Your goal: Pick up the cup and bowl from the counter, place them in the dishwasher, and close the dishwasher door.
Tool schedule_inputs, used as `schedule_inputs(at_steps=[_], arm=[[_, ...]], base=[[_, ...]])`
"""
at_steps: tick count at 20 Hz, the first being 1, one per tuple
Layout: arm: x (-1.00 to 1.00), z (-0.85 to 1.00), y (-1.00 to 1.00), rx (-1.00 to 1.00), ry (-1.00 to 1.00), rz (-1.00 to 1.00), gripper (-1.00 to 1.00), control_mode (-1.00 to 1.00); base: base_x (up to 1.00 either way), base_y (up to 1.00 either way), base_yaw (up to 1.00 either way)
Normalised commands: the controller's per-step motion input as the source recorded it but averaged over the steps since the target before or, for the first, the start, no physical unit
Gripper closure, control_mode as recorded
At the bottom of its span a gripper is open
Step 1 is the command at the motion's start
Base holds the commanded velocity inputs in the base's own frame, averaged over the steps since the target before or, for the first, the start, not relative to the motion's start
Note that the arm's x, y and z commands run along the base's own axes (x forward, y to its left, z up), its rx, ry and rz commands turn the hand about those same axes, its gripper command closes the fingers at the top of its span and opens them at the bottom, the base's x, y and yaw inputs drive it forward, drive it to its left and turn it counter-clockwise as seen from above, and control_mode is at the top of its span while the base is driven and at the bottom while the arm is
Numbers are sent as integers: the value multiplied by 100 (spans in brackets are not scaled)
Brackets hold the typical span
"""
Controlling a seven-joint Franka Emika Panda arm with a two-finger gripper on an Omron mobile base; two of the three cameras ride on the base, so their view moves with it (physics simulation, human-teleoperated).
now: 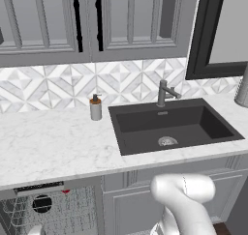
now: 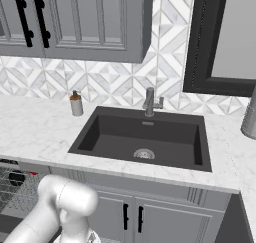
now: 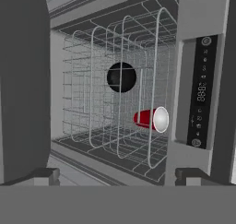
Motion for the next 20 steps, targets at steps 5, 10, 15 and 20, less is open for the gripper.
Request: schedule_inputs(at_steps=[5,10,15,20], arm=[[-38,-28,0,0,-9,0,-100,-100],[-22,-22,0,0,-7,0,-100,-100],[-13,-9,0,0,-7,0,-100,-100],[-1,-25,11,-2,-3,-7,-100,-100]], base=[[0,0,0],[0,0,0],[0,0,0],[0,0,0]])
